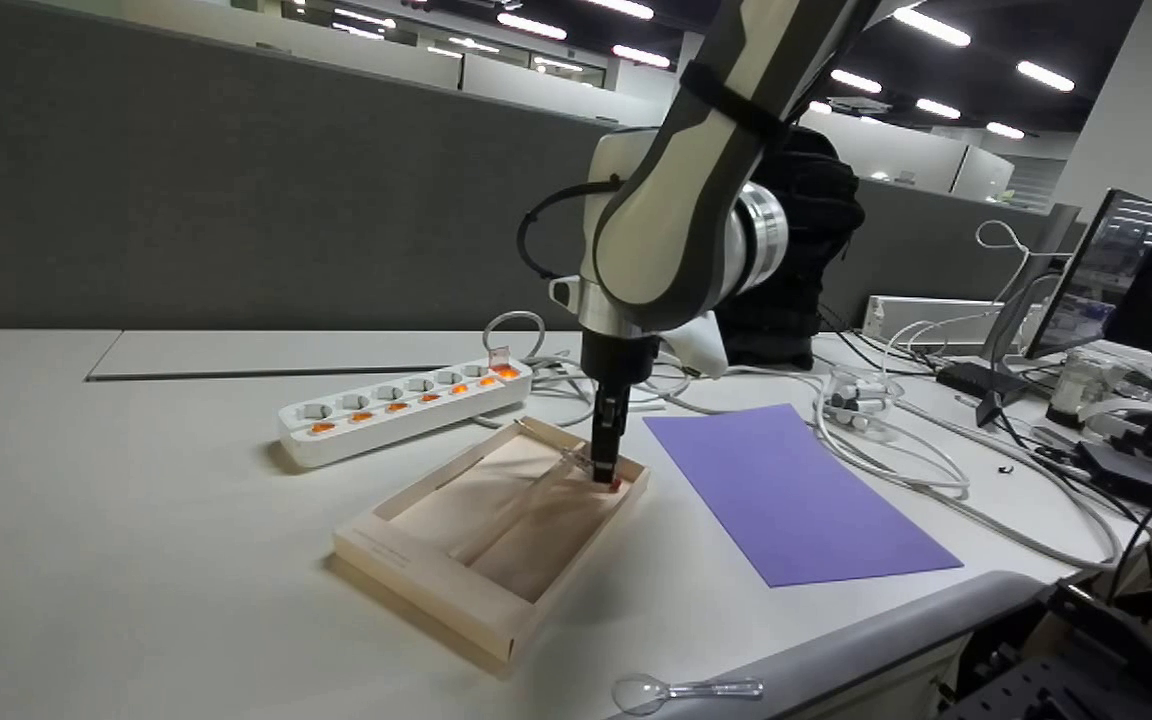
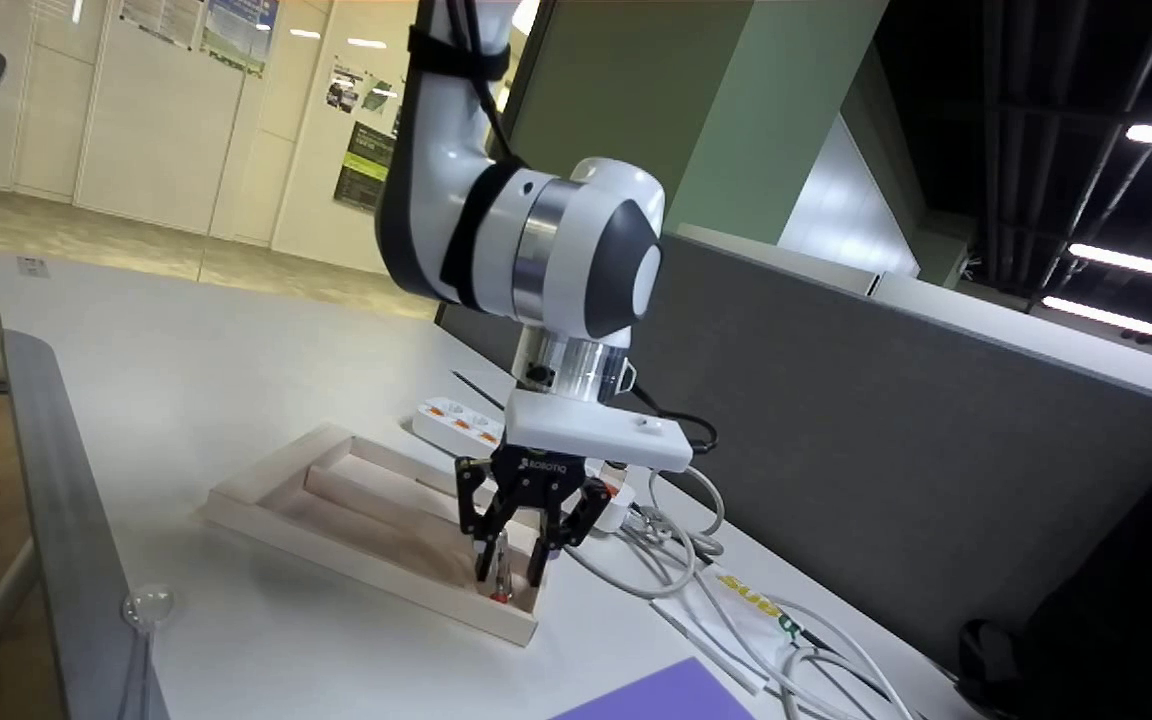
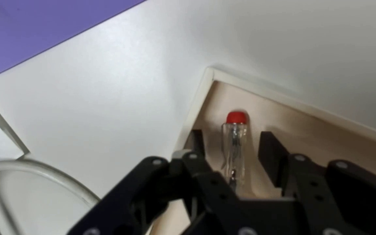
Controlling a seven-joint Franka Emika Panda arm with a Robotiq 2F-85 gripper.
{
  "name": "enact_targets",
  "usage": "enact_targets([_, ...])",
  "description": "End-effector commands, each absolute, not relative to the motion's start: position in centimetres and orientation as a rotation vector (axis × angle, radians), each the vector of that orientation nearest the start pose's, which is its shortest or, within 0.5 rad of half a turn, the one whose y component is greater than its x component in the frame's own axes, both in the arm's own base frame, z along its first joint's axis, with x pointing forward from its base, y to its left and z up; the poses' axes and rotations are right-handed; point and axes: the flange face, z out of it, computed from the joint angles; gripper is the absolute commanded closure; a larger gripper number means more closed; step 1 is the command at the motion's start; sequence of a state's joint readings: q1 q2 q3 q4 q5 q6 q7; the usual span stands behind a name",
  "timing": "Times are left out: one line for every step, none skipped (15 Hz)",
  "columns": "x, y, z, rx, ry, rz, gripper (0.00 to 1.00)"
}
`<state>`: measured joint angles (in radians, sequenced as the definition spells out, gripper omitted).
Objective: Pick up the screwdriver and put it on the tray
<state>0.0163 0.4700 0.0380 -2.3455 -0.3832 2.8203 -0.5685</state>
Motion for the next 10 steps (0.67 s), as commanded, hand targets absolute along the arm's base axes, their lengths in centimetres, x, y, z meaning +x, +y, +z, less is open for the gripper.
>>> enact_targets([49.7,4.6,13.8,-2.839,-1.446,0.120,0.20])
enact_targets([49.2,4.6,14.2,-2.820,-1.422,0.141,0.14])
enact_targets([48.9,4.5,14.7,-2.811,-1.396,0.141,0.06])
enact_targets([48.6,4.3,15.4,-2.807,-1.369,0.135,0.02])
enact_targets([48.3,4.0,16.2,-2.810,-1.349,0.115,0.00])
enact_targets([47.9,3.5,17.2,-2.822,-1.325,0.079,0.00])
enact_targets([47.6,3.1,18.1,-2.833,-1.306,0.050,0.00])
enact_targets([47.1,2.5,19.2,-2.856,-1.278,0.014,0.00])
enact_targets([46.7,2.0,20.2,-2.872,-1.253,-0.010,0.00])
enact_targets([46.1,1.2,21.1,-2.892,-1.231,-0.034,0.00])
